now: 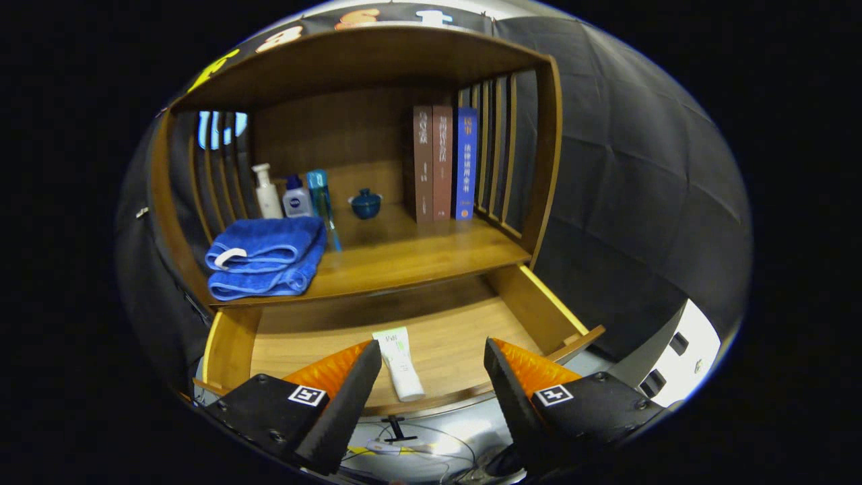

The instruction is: Pull open the drawer, take out the items inside it, and place them on the countertop above the cabinet.

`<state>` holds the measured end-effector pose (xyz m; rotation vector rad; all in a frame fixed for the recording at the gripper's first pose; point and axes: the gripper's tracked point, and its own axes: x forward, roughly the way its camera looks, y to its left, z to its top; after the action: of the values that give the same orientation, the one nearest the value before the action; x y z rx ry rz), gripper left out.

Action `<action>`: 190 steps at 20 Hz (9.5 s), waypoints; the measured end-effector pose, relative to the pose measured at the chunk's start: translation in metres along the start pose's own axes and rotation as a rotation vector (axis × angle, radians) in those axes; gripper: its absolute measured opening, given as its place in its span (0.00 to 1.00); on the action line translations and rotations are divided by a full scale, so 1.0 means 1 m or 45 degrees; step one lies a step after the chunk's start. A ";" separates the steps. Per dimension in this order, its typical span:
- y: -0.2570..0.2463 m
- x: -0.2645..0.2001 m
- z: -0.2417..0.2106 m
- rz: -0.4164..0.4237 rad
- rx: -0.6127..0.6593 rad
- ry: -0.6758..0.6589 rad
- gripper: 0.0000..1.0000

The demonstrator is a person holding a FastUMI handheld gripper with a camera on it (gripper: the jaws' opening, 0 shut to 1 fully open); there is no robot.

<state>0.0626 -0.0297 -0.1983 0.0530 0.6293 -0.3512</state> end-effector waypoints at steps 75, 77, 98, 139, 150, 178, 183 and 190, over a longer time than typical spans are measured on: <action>0.131 0.169 0.080 0.388 -0.177 0.573 0.36; 0.136 0.166 0.083 0.426 -0.153 0.549 0.56; 0.057 -0.006 0.078 0.211 -0.172 -0.107 0.99; 0.050 0.002 -0.122 0.366 -0.160 -0.506 0.98; 0.071 0.053 -0.082 0.378 -0.171 -0.469 0.99; 0.081 0.082 -0.020 0.389 -0.012 -0.574 0.99; 0.056 0.019 0.021 0.331 -0.088 -0.694 0.99; 0.036 -0.065 0.082 0.293 -0.236 -0.751 0.98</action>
<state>0.0725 0.0116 -0.0962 -0.1509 0.0663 -0.0727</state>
